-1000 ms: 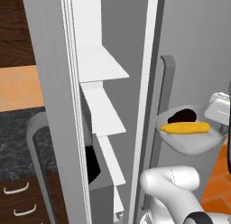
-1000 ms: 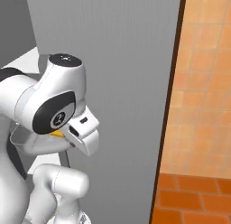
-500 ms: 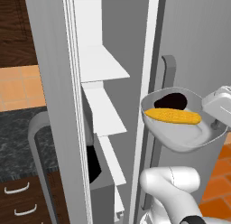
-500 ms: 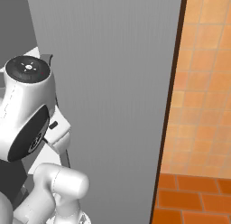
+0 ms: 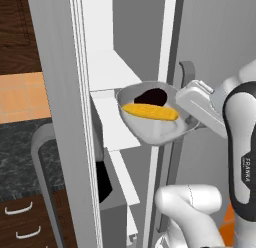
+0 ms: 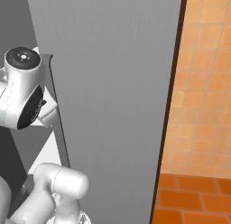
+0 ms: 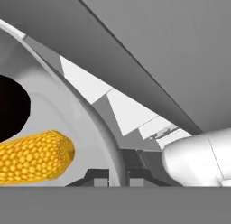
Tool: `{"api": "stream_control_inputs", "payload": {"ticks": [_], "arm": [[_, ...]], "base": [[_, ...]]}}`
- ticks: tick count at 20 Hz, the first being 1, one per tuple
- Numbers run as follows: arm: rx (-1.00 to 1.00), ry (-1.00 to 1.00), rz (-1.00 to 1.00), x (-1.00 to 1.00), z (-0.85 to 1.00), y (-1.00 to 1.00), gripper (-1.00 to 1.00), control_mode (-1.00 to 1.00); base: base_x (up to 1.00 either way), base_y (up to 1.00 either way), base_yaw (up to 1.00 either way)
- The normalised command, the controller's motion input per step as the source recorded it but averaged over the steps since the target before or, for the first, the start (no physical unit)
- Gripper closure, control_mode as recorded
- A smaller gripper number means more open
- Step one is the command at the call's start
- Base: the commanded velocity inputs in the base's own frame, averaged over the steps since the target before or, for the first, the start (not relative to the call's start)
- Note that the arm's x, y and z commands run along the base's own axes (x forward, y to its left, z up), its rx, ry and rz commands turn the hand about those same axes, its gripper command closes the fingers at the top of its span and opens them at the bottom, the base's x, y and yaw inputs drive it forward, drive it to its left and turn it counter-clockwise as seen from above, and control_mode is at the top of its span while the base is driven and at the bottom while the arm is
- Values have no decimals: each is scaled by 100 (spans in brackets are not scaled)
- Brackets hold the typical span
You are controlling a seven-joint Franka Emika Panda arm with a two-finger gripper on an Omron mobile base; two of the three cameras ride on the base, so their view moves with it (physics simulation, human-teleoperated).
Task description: Take the meat container that has the fish and place it on the second highest rack of the freezer. Then take the vegetable container that has the avocado and corn and place it on the highest rack of the freezer.
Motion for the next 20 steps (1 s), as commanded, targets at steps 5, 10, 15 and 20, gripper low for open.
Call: {"api": "stream_control_inputs", "payload": {"ticks": [5, 10, 15, 20], "arm": [[1, -14, 0, 47, 9, 57, 100, -100], [0, -9, -11, 55, 17, 64, 100, -100], [0, -3, -16, 66, 19, 54, 100, -100], [3, 0, -17, 74, 22, 12, 100, -100]], "base": [[0, 0, 0], [0, 0, 0], [0, 0, 0], [0, 0, 0]]}}
